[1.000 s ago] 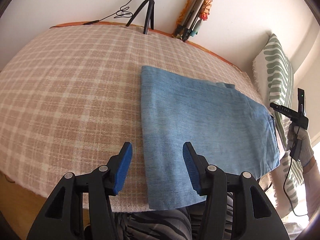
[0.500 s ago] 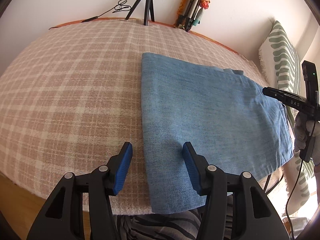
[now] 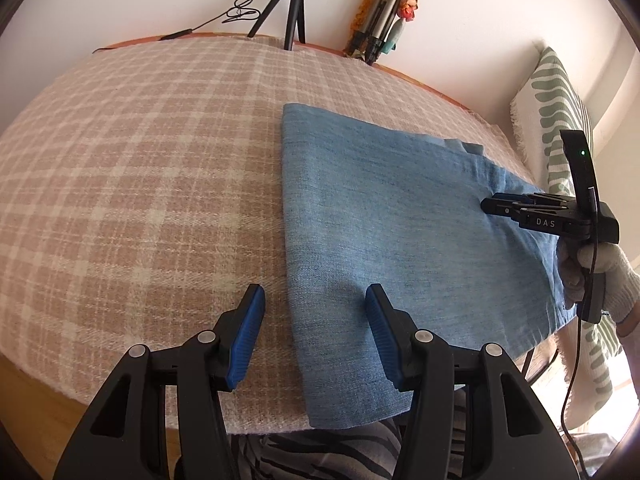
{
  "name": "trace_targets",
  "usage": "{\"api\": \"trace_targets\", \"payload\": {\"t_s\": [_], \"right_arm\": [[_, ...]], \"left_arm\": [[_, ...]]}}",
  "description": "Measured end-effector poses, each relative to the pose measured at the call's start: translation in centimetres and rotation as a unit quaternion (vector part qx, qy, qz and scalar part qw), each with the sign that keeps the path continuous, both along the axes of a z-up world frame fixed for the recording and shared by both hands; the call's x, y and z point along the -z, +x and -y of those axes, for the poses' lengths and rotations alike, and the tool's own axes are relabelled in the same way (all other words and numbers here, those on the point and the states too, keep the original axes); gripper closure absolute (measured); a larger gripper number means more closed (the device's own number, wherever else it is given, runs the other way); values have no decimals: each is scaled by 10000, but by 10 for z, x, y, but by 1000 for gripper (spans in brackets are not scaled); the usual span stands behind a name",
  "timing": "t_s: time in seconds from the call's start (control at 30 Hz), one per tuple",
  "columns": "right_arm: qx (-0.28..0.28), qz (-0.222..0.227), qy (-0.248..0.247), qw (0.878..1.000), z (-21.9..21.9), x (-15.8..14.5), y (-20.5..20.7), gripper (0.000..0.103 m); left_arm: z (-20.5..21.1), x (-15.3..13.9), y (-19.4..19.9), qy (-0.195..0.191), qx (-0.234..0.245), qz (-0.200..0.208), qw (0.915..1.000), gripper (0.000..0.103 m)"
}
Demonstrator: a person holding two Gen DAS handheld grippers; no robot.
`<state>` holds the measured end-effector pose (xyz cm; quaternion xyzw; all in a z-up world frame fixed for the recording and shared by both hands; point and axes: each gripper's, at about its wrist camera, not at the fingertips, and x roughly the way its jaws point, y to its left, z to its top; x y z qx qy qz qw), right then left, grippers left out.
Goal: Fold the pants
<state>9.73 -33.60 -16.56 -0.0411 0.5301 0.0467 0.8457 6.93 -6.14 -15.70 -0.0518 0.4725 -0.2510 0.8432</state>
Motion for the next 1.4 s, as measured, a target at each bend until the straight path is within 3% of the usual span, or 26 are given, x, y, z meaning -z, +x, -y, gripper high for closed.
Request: {"api": "trace_targets", "payload": {"t_s": [0.1, 0.2, 0.3, 0.4, 0.63, 0.8, 0.97, 1.4], "right_arm": [[122, 51, 223, 9997, -4, -15, 3, 60], [88, 171, 579, 9981, -17, -35, 9, 52], [-182, 158, 942, 9953, -44, -52, 17, 46], [-502, 140, 988, 9937, -79, -61, 27, 42], [-874, -114, 1118, 9898, -151, -56, 50, 36], [-1128, -387, 1022, 9876, -196, -43, 67, 36], [-933, -854, 825, 9885, -217, -19, 91, 38], [-1182, -1313, -390, 9835, -245, 13, 104, 40]], "left_arm": [[-8, -1, 2, -331, -113, -184, 9992, 52], [-12, 1, -1, -493, -155, -244, 9984, 52], [-14, 2, -5, -633, -191, -265, 9975, 52], [-18, 3, -4, -855, -286, -321, 9954, 54], [-15, 3, -5, -984, -227, -330, 9943, 78], [-14, -1, -7, -1162, -215, -250, 9927, 80], [-7, -11, -12, -1180, -153, -81, 9929, 80], [2, -22, -15, -1286, 6, 110, 9916, 81]]}}
